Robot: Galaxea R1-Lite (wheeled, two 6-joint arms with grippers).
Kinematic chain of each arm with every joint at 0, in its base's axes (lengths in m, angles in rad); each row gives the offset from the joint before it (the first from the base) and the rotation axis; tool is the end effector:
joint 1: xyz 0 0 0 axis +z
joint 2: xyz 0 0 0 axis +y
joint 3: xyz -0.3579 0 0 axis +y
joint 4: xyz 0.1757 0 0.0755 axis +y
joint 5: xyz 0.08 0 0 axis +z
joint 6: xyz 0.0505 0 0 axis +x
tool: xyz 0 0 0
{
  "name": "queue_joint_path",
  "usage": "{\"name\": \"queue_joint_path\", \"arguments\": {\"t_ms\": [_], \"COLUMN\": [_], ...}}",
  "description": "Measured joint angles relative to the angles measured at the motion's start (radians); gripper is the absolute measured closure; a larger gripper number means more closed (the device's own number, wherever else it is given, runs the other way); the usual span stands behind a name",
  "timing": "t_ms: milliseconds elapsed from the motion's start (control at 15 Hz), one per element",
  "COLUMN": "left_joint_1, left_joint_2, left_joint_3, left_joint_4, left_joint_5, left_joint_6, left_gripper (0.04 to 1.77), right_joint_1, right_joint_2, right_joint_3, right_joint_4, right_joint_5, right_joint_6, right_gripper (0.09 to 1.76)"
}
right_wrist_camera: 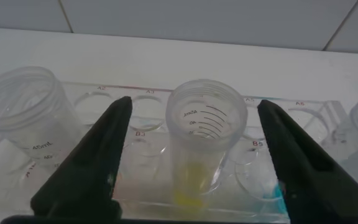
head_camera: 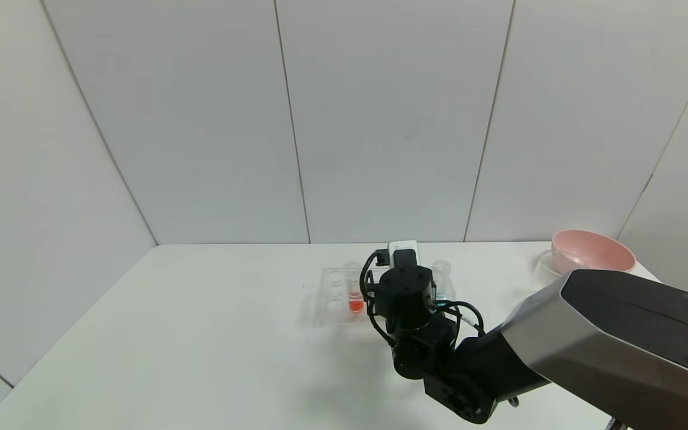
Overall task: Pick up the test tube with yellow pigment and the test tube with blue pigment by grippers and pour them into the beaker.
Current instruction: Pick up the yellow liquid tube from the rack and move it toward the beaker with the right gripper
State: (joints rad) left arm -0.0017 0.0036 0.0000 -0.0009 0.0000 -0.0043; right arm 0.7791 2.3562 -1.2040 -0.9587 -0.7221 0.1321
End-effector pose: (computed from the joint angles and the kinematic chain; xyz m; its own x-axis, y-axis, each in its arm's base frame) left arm -0.0514 0.0001 0.0758 1.0000 -0.0017 -0.0027 0.0017 1.0000 -0.0043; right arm 0.3858 0.3340 0.1006 0.9884 0.0471 -0.1443 -0.0472 0.9989 0.0033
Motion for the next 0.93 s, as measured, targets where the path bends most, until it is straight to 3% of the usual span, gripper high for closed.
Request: {"name": "queue_joint_path", "arguments": {"t_ms": [200, 333, 400, 933], "left_joint_1": [0.0, 0.0, 0.0, 0.0], "left_joint_2": [0.0, 0.0, 0.0, 0.0], "left_joint_3": [0.0, 0.0, 0.0, 0.0], "left_joint_4": [0.0, 0.0, 0.0, 0.0], "left_joint_5": [0.0, 0.0, 0.0, 0.0], "left_joint_6": [0.0, 0.0, 0.0, 0.0], "left_gripper": [0.05, 0.05, 0.05, 0.05], "right_joint_1": [0.002, 0.006, 0.008, 0.015], "right_joint_2": [-0.001, -0.002, -0.004, -0.014], "right_joint_3": [0.0, 0.003, 0.005, 0.012], "right_joint_4": [0.0, 0.0, 0.001, 0.001], "right_joint_5": [0.0, 0.0, -0.003, -0.004], "right_joint_6": [0.0, -0.001, -0.002, -0.004], "right_gripper": [0.89, 1.08, 1.32, 1.3]}}
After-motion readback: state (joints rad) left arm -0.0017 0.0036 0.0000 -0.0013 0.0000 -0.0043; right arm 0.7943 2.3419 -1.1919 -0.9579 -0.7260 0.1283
